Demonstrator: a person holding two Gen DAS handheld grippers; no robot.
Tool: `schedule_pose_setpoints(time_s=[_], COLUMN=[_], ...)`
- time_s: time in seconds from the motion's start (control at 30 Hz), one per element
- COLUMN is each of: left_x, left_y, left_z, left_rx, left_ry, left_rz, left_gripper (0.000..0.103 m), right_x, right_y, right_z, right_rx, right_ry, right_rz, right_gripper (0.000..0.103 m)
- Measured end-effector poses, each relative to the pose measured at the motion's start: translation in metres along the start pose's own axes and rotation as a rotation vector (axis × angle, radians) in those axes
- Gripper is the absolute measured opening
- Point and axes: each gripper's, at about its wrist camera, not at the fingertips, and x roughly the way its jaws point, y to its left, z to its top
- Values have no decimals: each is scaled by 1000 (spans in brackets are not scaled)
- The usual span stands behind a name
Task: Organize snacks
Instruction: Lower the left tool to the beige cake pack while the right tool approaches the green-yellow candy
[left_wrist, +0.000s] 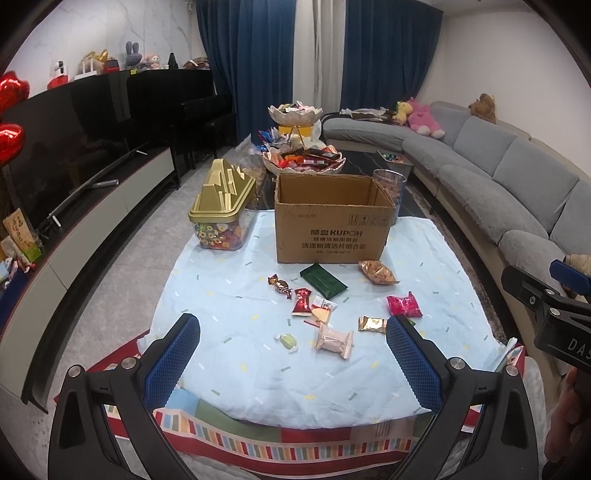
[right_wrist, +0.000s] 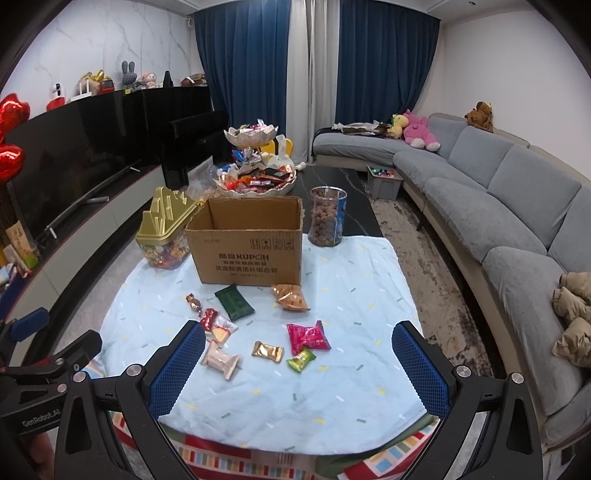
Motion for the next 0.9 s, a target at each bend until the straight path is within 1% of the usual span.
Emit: schedule_pose_setpoints(time_s=[0.2,0.63,0.9], left_x=[20,71,104], left_y=[-4,-17,-32], left_z=[0,-4,-12], left_rx=[33,105,131], left_ry=[29,84,127], left_rz=[-8,-17,-39], left_gripper=[102,102,102], right_x=[23,75,109], right_y=[-2,-5,-8], right_z=[-3,-11,-23], right_rx=[6,-24,-74], right_ry=[40,102,139], right_rz=[5,-27,1], right_gripper=[102,102,102])
